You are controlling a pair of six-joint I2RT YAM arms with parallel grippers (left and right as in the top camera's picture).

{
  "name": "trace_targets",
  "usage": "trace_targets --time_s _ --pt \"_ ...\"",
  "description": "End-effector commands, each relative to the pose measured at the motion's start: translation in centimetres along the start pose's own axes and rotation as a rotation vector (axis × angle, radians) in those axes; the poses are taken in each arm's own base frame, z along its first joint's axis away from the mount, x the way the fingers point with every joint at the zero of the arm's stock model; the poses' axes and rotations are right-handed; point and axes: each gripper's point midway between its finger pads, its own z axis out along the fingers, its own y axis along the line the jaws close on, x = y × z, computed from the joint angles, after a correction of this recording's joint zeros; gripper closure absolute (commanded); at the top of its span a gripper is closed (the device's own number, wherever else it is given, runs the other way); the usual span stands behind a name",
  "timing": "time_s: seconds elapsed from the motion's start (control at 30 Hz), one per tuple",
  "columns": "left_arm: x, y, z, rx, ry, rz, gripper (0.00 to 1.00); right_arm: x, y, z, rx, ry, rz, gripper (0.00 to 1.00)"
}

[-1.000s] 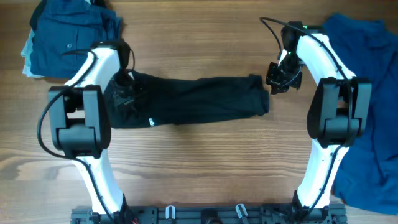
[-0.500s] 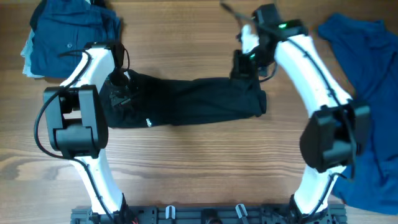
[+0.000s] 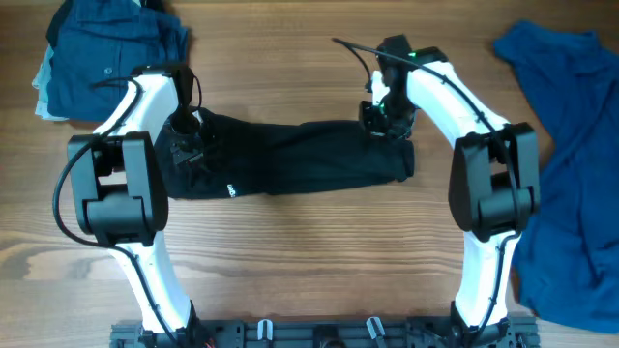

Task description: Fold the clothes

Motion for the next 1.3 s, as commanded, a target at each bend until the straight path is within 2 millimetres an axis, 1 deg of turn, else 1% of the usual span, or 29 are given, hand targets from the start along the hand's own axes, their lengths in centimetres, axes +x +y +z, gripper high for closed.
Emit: trace_targets --time_s 0.0,0.1,0.17,0.33,0.4,0.43,0.5,0.53,0.57,0.6,0.63,0.67,0.73,0.77,0.8,0.83,0.87,0.9,0.93,0.97,1.0,1.1,1.2,1.27 --pt "0.2 -0.3 -0.4 0.016 -0.007 0.017 0.71 -0.2 -2.9 0.3 0.065 0.009 0.017 0.86" --pt "0.2 -0.1 -0.4 0.007 -0.01 0.016 0.71 -0.2 -4.8 0.5 0.095 0.021 0.051 0.86" --pt "0.1 0.1 -0.4 0.003 -0.012 0.012 0.71 -0.3 -5.7 0.5 0.095 0.026 0.073 0.86" --pt "-0.1 0.7 -0.5 0.007 -0.01 -0.008 0.71 -0.3 -8.4 -0.1 0.165 0.021 0.123 0.86" --pt "-0.3 1.0 -0.6 0.009 -0.01 -0.015 0.72 -0.3 -9.2 -0.3 0.177 0.021 0.142 0.87" --pt "-0.3 1.1 -0.6 0.009 -0.008 -0.02 0.73 -0.3 -9.8 -0.5 0.186 0.017 0.175 0.89" --pt "-0.2 1.2 -0.7 0.008 -0.004 -0.022 0.81 -0.3 -11.1 -0.8 0.234 0.009 0.228 0.94" --pt "-0.2 1.2 -0.7 0.009 -0.006 -0.022 0.82 0.0 -12.6 -1.3 0.296 0.003 0.308 0.96" --pt "-0.1 1.2 -0.9 0.009 -0.007 -0.021 0.82 0.2 -13.1 -1.8 0.311 0.003 0.338 0.96" --pt "0.0 1.2 -1.1 0.01 -0.009 -0.022 0.88 0.4 -13.4 -2.5 0.321 0.0 0.371 0.96" --pt "0.1 1.2 -1.4 0.012 -0.013 -0.021 0.93 0.5 -13.4 -3.0 0.321 -0.006 0.385 0.95" --pt "0.3 1.1 -2.1 0.017 -0.026 -0.018 0.96 0.4 -13.2 -4.1 0.317 -0.028 0.403 0.96" --pt "0.8 0.9 -3.8 0.032 -0.062 -0.008 0.96 0.3 -12.4 -7.0 0.301 -0.098 0.395 0.96" --pt "1.1 0.7 -4.9 0.043 -0.087 -0.002 0.94 0.3 -12.0 -8.2 0.295 -0.126 0.385 0.93" --pt "1.4 0.5 -5.9 0.053 -0.111 0.006 0.91 0.4 -11.7 -9.3 0.289 -0.15 0.372 0.83" --pt "2.0 0.4 -7.2 0.065 -0.14 0.015 0.74 0.5 -11.3 -10.8 0.283 -0.184 0.342 0.35" --pt "2.4 0.3 -8.0 0.072 -0.157 0.021 0.61 0.6 -11.1 -11.6 0.28 -0.203 0.316 0.01" --pt "2.8 0.1 -8.8 0.08 -0.176 0.03 0.38 0.6 -11.1 -12.0 0.279 -0.21 0.298 0.0" --pt "3.2 0.0 -9.3 0.083 -0.184 0.036 0.01 0.8 -11.2 -12.1 0.278 -0.205 0.303 0.0" --pt "3.6 0.0 -9.7 0.084 -0.188 0.04 0.0 1.1 -11.3 -11.9 0.266 -0.191 0.309 0.0" --pt "3.9 0.0 -9.8 0.082 -0.184 0.041 0.0 1.4 -10.9 -11.3 0.213 -0.163 0.289 0.0" --pt "4.3 0.2 -9.7 0.074 -0.166 0.037 0.0 2.4 -8.5 -8.8 -0.032 -0.089 0.16 0.0" --pt "4.3 0.2 -9.7 0.075 -0.17 0.038 0.0 3.1 -7.6 -6.6 -0.158 -0.068 0.115 0.0" --pt "4.3 0.2 -9.7 0.075 -0.17 0.038 0.0 3.8 -6.9 -4.5 -0.251 -0.061 0.094 0.0"
